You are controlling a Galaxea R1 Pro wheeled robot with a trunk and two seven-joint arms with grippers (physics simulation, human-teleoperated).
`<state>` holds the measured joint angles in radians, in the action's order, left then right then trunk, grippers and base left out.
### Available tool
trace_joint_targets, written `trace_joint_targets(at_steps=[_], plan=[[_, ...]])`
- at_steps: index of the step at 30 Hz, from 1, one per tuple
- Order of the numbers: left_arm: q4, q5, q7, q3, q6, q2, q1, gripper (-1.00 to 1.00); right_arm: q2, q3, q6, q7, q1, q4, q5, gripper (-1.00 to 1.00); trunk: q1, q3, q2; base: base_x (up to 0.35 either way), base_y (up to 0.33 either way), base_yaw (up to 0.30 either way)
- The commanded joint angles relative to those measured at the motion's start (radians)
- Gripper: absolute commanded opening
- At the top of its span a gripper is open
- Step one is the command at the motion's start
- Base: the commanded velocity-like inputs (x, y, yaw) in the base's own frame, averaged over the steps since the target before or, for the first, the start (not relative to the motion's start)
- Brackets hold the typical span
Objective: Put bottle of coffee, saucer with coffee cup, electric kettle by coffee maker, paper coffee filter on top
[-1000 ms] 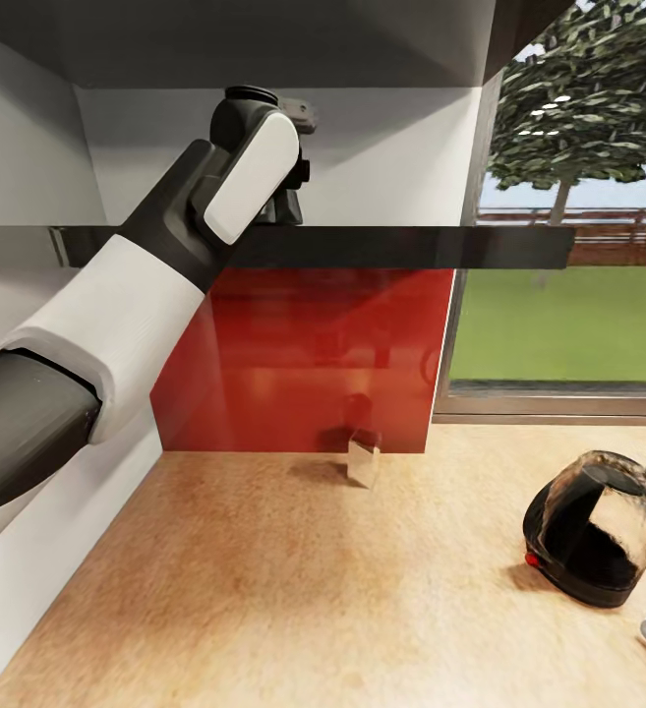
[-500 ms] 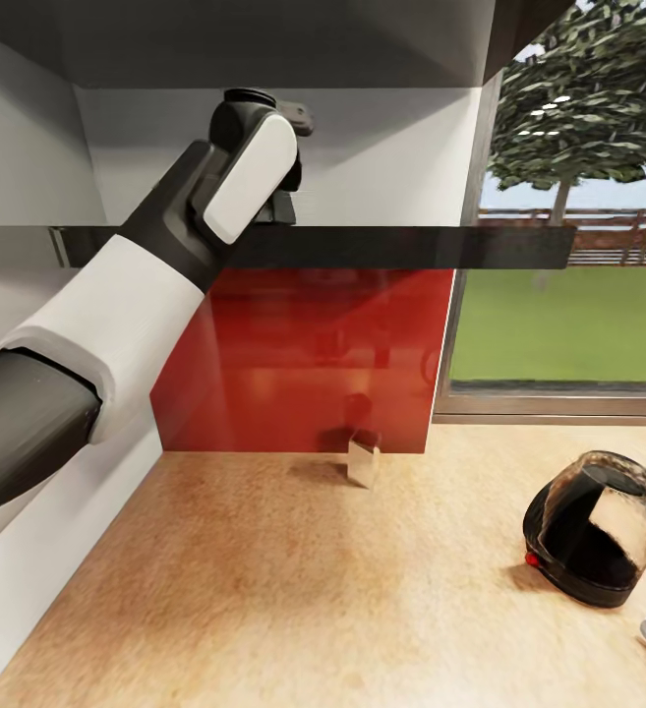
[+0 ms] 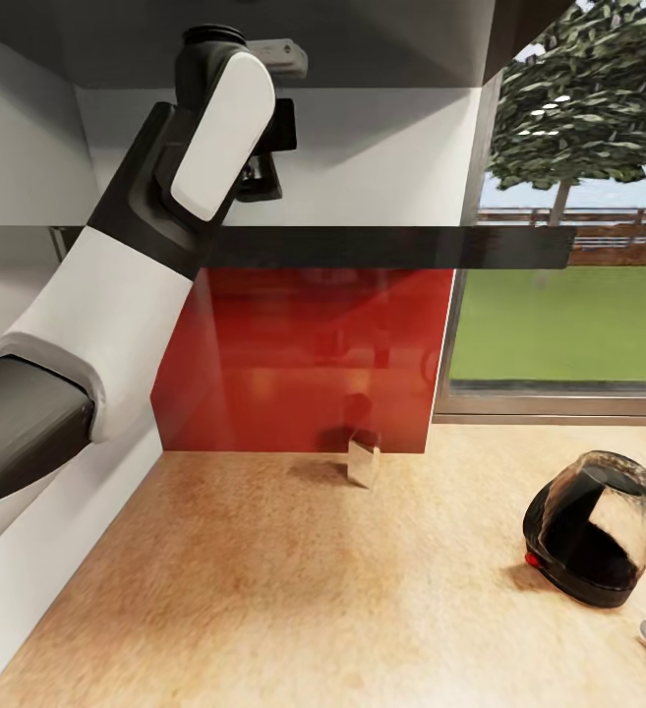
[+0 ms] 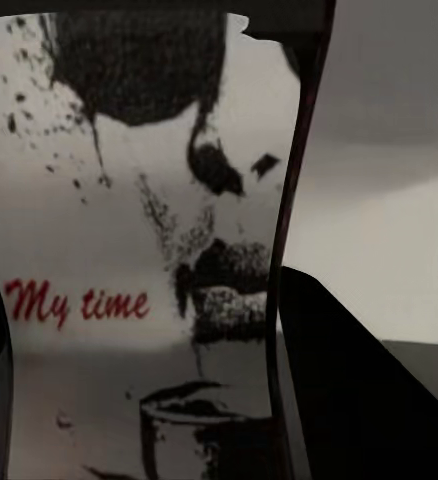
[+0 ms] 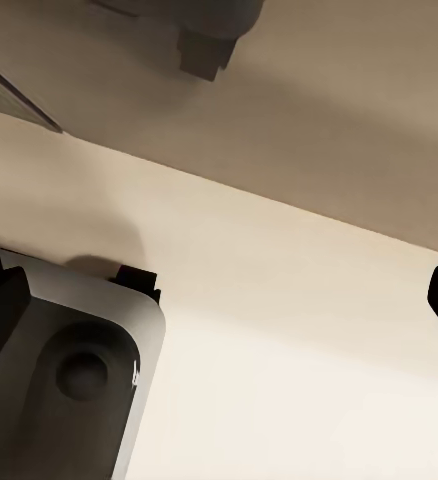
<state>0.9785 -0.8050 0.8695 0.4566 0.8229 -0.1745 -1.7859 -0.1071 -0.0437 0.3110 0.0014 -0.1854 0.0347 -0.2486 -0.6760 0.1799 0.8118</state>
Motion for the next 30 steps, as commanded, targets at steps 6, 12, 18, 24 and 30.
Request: trace_joint_targets(at_steps=[6,12,18,24,30], plan=[[0.003,-0.006,0.008,0.000,0.004,0.000,-0.001,-1.00,0.000,-0.005,0.007,0.000,-0.002,0.004,0.000,1.00,0.000,0.002,0.001,-0.234,0.000,0.000],[0.003,-0.006,0.007,0.000,0.004,0.000,-0.001,-1.00,0.000,-0.005,0.007,0.000,-0.002,0.004,0.000,1.00,0.000,0.002,0.001,-0.322,0.000,0.000],[0.003,-0.006,0.006,0.001,0.004,0.000,-0.001,-1.00,0.000,-0.004,0.007,0.000,-0.002,0.003,0.000,1.00,0.000,0.002,0.001,-0.334,0.000,0.000],[0.002,-0.006,0.004,0.002,0.004,0.000,-0.001,-1.00,0.000,-0.004,0.007,0.000,-0.002,0.002,0.002,1.00,0.000,0.002,0.001,-0.334,0.000,0.000],[-0.003,-0.008,-0.001,0.006,0.002,0.000,-0.001,-1.00,0.000,-0.004,0.007,0.000,-0.002,0.001,0.002,1.00,0.000,0.002,0.001,-0.334,0.000,0.000]])
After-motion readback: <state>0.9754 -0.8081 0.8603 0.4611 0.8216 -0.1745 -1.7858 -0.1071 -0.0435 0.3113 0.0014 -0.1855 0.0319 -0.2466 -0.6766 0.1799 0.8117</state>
